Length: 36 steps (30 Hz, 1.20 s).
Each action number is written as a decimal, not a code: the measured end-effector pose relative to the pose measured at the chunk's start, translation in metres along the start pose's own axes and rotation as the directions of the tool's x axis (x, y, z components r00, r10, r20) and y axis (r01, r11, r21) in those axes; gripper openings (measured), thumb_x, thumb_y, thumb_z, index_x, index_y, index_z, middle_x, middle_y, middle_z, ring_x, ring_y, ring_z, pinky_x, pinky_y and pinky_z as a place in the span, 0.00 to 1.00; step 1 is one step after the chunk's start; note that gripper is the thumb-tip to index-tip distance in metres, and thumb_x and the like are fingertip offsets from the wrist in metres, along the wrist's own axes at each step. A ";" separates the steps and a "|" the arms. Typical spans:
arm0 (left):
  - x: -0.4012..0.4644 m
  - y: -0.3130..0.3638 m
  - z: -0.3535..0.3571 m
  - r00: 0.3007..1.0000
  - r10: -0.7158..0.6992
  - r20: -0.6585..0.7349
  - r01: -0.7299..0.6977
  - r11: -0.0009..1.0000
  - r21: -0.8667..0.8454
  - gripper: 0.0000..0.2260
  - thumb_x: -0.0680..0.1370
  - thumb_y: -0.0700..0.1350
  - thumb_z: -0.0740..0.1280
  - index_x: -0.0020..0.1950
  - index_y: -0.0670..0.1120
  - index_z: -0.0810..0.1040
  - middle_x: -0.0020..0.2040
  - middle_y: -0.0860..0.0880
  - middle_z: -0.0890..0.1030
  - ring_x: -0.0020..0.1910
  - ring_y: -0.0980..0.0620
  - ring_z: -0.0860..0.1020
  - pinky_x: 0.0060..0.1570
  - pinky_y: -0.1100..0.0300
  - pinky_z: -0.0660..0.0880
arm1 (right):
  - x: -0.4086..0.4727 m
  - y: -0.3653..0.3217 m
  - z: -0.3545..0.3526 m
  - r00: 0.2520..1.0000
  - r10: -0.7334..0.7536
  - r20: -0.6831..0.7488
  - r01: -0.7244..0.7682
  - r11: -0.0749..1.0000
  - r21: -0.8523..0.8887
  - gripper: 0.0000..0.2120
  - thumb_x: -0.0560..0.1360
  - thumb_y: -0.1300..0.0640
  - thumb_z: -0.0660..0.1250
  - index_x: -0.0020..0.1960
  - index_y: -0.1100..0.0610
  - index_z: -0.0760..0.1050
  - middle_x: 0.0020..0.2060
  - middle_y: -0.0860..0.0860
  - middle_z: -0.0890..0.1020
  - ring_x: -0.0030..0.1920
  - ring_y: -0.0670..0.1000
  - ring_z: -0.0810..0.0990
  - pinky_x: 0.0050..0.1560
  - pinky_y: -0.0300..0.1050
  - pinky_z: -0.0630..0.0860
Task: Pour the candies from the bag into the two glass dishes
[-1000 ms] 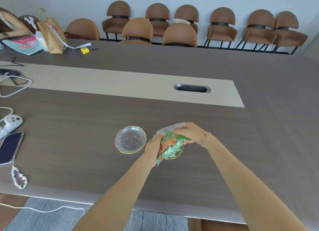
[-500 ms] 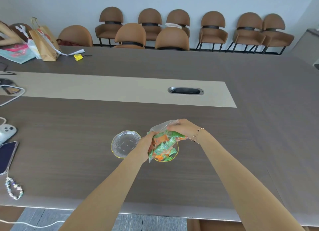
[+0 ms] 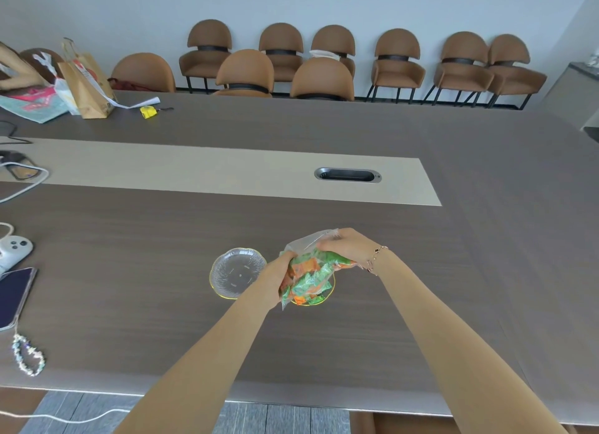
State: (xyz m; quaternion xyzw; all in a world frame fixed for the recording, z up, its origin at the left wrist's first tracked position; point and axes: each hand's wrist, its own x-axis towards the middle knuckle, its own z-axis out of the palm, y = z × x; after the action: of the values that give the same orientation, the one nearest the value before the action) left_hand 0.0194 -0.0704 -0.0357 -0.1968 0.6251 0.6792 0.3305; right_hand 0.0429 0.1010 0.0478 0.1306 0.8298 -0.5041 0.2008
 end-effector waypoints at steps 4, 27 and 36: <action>-0.010 0.008 -0.004 0.998 0.016 0.053 -0.014 0.999 -0.050 0.10 0.76 0.49 0.65 0.39 0.46 0.79 0.28 0.49 0.82 0.30 0.51 0.81 0.32 0.60 0.76 | -0.011 -0.016 -0.001 0.999 -0.054 0.004 0.054 0.998 -0.012 0.06 0.75 0.56 0.66 0.45 0.55 0.81 0.47 0.54 0.81 0.49 0.52 0.79 0.56 0.48 0.77; -0.017 0.011 -0.160 0.979 -0.013 -0.206 -0.021 0.986 -0.163 0.16 0.61 0.55 0.72 0.42 0.47 0.79 0.38 0.45 0.75 0.33 0.48 0.71 0.40 0.53 0.69 | 0.051 -0.079 0.125 0.979 -0.024 0.201 0.013 0.998 0.058 0.12 0.73 0.55 0.67 0.55 0.57 0.81 0.54 0.55 0.81 0.53 0.51 0.80 0.52 0.47 0.82; -0.014 0.004 -0.153 0.987 -0.135 -0.085 0.116 0.974 -0.194 0.16 0.77 0.50 0.63 0.59 0.42 0.79 0.51 0.41 0.83 0.48 0.43 0.81 0.49 0.53 0.79 | 0.081 -0.059 0.143 0.949 0.284 0.134 -0.282 0.959 -0.036 0.17 0.68 0.53 0.70 0.55 0.57 0.78 0.41 0.51 0.77 0.40 0.51 0.83 0.54 0.46 0.82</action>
State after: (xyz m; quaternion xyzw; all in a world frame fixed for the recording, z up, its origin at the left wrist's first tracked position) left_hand 0.0040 -0.2233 -0.0448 -0.2993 0.5599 0.7024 0.3217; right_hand -0.0250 -0.0517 -0.0024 0.2114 0.7906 -0.4712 0.3289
